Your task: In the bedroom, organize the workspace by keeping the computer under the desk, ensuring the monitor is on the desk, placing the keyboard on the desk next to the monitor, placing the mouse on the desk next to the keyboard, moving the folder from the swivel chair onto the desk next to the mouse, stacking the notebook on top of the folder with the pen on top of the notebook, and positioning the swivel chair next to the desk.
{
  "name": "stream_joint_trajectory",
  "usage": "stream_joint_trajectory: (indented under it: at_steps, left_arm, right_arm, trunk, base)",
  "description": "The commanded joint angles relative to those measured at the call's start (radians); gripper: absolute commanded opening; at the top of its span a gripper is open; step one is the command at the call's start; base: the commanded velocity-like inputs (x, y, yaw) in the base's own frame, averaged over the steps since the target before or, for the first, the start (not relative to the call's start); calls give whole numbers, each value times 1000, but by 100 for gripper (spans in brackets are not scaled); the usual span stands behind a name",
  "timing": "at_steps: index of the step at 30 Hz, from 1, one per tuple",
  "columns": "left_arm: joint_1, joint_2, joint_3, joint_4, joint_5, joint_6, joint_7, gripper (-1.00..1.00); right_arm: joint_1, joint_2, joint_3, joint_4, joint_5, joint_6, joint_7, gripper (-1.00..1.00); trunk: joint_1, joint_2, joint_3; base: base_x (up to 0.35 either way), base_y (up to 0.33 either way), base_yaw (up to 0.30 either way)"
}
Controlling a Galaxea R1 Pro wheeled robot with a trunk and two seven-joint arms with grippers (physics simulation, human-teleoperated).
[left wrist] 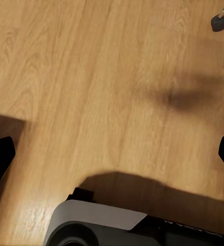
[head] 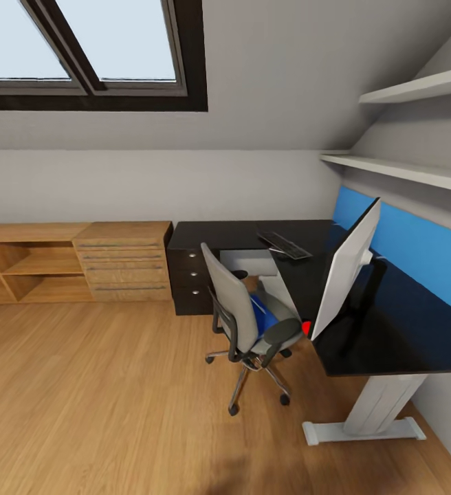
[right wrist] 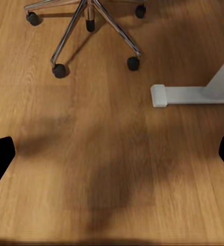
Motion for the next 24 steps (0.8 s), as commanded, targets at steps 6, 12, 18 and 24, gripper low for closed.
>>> stream_joint_trajectory:
  at_steps: [6,12,18,24]
  left_arm:
    - [0,0,0,-1,4,0,1,100]
    - [0,0,0,-1,4,1,1,100]
    - [0,0,0,-4,4,1,3,100]
    - [-3,-1,0,-4,5,1,76,100]
  right_arm:
    - [-1,1,-3,3,9,-3,-5,100]
    - [-1,1,-3,4,9,-3,-5,100]
    - [-1,1,-3,4,9,-3,-5,100]
    - [-1,1,-3,4,9,-3,-5,100]
  trunk:
    - [23,-43,-20]
    - [46,-85,-39]
    - [69,-127,-58]
    - [92,-169,-76]
  base:
    - [0,0,0]
    - [0,0,0]
    - [0,0,0]
    - [0,0,0]
